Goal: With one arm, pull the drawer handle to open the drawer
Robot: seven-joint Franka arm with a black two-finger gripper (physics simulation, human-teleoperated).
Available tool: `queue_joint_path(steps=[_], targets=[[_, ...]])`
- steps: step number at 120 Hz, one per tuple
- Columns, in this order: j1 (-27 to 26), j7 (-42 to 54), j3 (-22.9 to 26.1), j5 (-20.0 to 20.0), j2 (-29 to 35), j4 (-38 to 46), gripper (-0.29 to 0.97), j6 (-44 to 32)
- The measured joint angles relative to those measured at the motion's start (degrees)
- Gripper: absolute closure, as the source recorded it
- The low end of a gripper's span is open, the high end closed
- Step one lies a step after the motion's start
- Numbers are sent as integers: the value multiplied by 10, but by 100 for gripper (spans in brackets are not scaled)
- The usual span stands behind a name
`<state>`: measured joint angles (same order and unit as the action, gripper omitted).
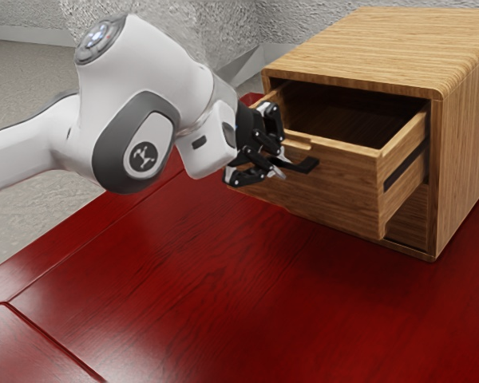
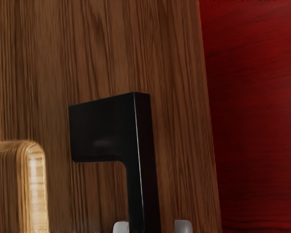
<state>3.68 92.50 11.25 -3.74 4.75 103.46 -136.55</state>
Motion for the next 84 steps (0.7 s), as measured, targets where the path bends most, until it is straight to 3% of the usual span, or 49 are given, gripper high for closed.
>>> queue_joint_path(steps=[55,84], targets=[[6,-20,3,-1,114,106,74,28],[7,-33,11,-1,120,107,59,50]])
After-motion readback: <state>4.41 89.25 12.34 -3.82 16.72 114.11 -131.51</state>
